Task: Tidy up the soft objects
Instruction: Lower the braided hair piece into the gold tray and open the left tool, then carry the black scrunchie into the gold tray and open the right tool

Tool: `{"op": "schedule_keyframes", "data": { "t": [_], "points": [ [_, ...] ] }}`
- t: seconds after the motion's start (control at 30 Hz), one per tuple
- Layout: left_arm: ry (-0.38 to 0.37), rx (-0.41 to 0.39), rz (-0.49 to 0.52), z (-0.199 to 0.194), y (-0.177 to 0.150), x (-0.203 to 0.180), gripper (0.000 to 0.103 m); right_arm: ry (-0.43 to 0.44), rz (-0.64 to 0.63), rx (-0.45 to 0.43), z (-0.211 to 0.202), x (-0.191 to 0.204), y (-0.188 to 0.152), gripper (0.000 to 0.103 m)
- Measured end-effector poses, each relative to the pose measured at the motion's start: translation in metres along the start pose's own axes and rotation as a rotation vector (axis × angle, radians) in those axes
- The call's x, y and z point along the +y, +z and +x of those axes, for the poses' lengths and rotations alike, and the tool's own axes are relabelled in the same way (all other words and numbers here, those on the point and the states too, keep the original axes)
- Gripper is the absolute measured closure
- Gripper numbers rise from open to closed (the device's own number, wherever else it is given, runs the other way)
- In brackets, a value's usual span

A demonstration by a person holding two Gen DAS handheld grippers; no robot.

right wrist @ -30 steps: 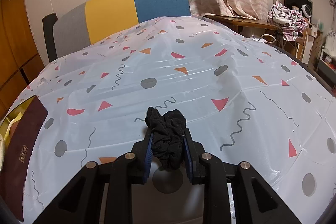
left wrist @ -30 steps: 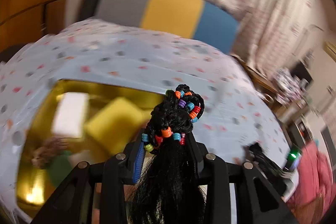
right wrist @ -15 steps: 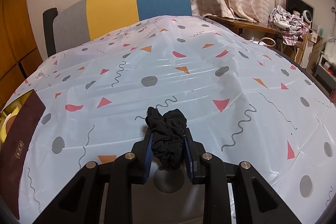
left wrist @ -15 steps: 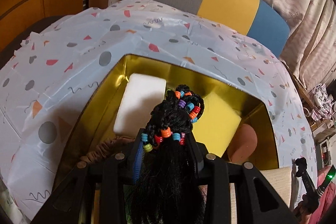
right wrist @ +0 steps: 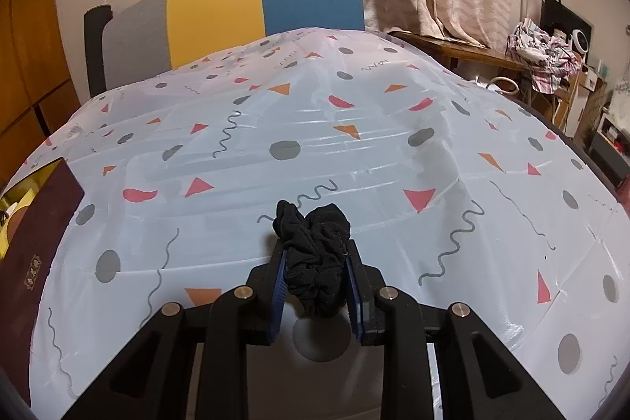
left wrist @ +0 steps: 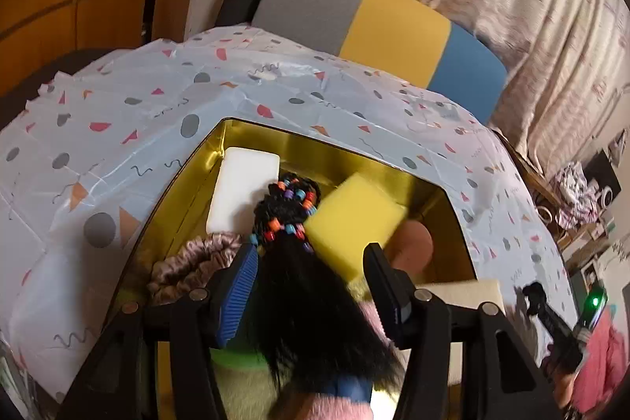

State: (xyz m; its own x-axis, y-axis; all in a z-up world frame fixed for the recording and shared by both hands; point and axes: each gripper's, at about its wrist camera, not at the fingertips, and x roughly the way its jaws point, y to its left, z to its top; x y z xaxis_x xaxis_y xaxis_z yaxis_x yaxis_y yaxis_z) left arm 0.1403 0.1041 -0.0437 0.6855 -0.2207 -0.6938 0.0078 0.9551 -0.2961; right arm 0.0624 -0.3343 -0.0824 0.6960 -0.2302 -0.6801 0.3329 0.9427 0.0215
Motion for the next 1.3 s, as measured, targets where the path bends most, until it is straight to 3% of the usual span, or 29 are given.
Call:
{"op": "schedule_keyframes", "data": {
  "t": [0.2,0.33,0.6,0.97,1.3],
  "points": [
    [-0.017,-0.007,0.096,-0.018,-0.017,-0.018,0.047,0.023,-0.057,-0.006,-0.014,0.013,0.008,0.076],
    [-0.059,0.013,0.107,-0.025,-0.028,-0.027,0.047,0.118,-0.085,-0.029,-0.037,0.032,0.021,0.076],
    [-0.071,-0.03,0.153,-0.049,-0.039,-0.041,0.047,0.295,-0.22,-0.089,-0.078,0.103,0.043,0.076],
    [-0.064,-0.049,0.159,-0.064,-0.044,-0.041,0.047,0.491,-0.352,-0.043,-0.091,0.206,0.051,0.076],
    [-0.037,-0.031,0.107,-0.064,-0.046,-0.029,0.047,0.449,-0.537,0.051,-0.059,0.276,0.055,0.076]
  ]
}}
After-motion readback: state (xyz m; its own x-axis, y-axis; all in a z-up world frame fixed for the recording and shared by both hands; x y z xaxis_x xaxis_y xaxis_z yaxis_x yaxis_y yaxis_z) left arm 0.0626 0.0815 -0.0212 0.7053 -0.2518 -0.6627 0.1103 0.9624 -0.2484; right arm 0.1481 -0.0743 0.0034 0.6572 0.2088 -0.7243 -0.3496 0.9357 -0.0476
